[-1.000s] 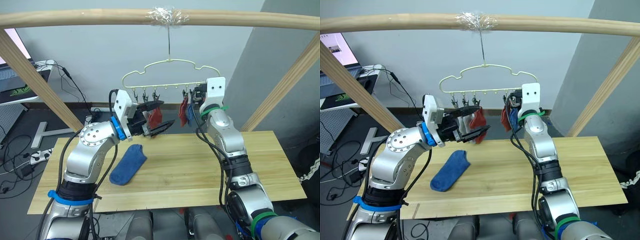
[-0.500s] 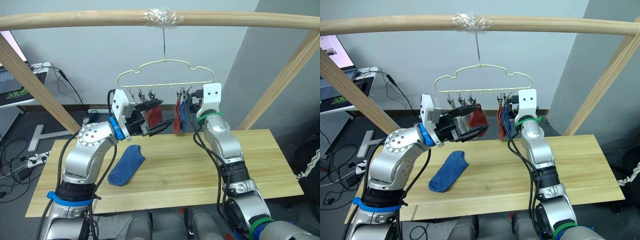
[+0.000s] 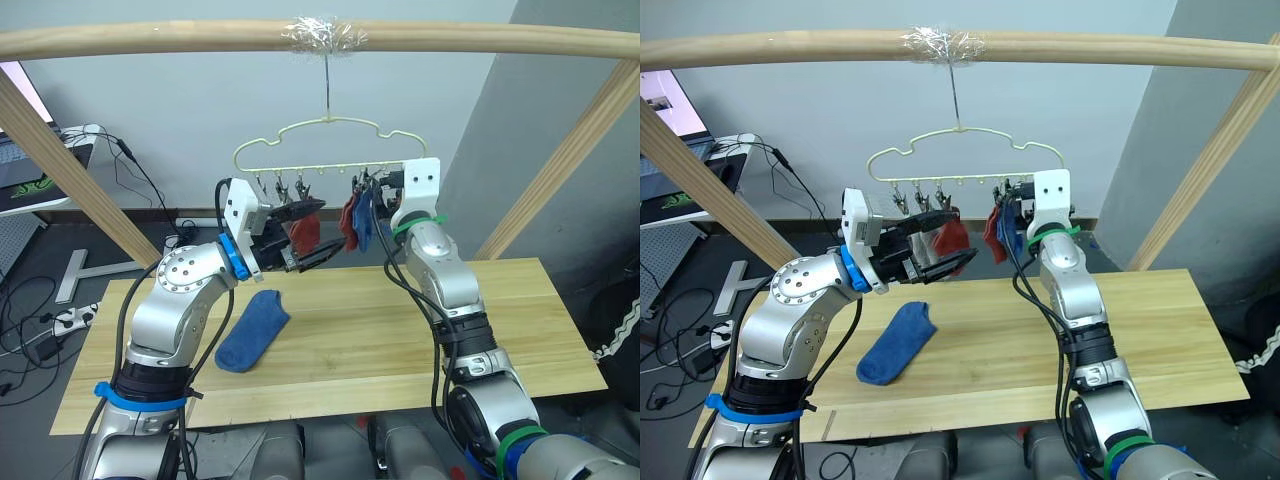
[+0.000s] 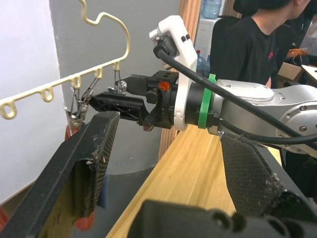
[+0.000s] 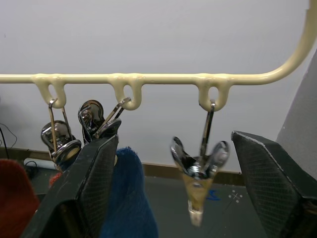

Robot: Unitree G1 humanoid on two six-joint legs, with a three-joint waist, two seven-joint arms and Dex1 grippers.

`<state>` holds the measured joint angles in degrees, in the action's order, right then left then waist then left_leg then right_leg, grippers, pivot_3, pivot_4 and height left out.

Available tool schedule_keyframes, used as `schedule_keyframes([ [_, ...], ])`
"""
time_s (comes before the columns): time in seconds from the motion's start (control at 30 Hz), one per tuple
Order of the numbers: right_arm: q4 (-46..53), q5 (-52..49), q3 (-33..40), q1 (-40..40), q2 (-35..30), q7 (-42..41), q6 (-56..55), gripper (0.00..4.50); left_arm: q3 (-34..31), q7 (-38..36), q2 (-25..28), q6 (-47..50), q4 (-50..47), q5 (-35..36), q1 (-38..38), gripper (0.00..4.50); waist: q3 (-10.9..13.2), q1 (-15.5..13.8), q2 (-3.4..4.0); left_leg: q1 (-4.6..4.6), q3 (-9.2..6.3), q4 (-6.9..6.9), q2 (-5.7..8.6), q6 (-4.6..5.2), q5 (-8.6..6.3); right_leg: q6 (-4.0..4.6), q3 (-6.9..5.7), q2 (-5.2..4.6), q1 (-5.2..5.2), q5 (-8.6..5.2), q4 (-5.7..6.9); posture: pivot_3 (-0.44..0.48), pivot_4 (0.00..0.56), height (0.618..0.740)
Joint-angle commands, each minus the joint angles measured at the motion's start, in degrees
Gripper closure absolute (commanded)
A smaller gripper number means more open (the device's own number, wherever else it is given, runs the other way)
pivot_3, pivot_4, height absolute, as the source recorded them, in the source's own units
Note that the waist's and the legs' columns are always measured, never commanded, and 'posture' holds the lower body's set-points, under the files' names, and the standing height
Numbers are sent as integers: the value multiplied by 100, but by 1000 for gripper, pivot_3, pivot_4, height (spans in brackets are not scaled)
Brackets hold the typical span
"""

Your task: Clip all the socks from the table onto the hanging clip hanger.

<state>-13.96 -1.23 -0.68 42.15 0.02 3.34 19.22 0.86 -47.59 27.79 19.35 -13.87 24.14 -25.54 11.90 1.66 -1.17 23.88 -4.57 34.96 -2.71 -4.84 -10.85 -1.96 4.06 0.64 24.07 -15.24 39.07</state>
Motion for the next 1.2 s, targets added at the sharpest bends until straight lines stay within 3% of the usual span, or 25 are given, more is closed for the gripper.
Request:
schedule_keyframes([
  [0.03, -6, -22, 57, 207, 27, -46, -193, 698, -64, 64, 12, -58, -188, 20, -102, 792, 0, -3, 0, 0, 0, 0, 0, 0, 0, 0, 0, 0, 0, 0, 0, 124, 157, 740],
  [0.3, -230, -10, 78, 330, 18, -71, -373, 698, -74, 109, 5, -54, -203, 59, -182, 792, 0, -14, 0, 0, 0, 0, 0, 0, 0, 0, 0, 0, 0, 0, 0, 135, 158, 740],
  [0.4, -267, 3, 90, 336, 11, -79, -398, 1596, -75, 111, 8, -40, -227, 68, -166, 792, 0, -16, 0, 0, -1, -1, 0, 0, 0, 0, -1, 0, 0, 0, 0, 135, 158, 740],
  [1.13, -908, 27, 197, 663, -42, 10, -756, 1596, -62, 180, -37, 28, -299, 100, -226, 792, 0, -20, 0, 0, 0, -1, 0, 0, 0, 0, 0, 0, 0, 0, 0, 140, 164, 740],
  [1.2, -961, 29, 204, 685, -47, 9, -796, 1981, -62, 189, -34, 29, -309, 110, -218, 792, 0, -20, 0, 0, 0, -1, 0, 0, 0, 0, 0, 0, 0, 0, 0, 140, 164, 740],
])
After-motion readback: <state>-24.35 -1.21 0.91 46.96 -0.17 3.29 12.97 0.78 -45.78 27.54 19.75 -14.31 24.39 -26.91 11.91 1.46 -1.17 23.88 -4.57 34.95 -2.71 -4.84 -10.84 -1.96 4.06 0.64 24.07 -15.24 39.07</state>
